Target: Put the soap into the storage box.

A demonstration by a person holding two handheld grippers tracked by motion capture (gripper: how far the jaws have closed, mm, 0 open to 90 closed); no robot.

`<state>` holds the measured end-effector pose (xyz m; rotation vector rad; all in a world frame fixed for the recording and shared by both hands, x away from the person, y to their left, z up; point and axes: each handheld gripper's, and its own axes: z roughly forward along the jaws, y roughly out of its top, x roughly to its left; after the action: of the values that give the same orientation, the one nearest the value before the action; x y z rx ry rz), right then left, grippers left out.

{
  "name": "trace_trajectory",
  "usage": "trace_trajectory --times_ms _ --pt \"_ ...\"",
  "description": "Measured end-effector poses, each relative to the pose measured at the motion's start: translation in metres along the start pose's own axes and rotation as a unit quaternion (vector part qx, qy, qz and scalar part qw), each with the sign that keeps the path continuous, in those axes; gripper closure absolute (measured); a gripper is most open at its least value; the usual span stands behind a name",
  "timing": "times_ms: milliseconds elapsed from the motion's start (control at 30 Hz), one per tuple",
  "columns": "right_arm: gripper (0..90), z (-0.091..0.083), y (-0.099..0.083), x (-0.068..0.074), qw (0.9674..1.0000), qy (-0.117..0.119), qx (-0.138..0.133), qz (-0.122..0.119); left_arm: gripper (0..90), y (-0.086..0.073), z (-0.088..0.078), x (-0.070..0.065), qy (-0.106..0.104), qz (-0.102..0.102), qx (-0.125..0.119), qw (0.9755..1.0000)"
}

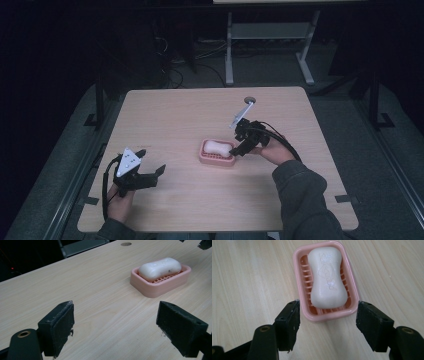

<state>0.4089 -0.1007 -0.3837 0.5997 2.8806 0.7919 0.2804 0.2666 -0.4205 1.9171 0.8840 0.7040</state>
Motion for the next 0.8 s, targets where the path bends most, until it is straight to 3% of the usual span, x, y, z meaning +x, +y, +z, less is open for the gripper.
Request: trace_trajectory --times_ms 800 --pt "33.0 -0.03 -0.035 0.016 0.9993 -0.024 -0.023 0.016 14.6 0.0 0.0 0.0 -0.003 0.001 0.001 1.0"
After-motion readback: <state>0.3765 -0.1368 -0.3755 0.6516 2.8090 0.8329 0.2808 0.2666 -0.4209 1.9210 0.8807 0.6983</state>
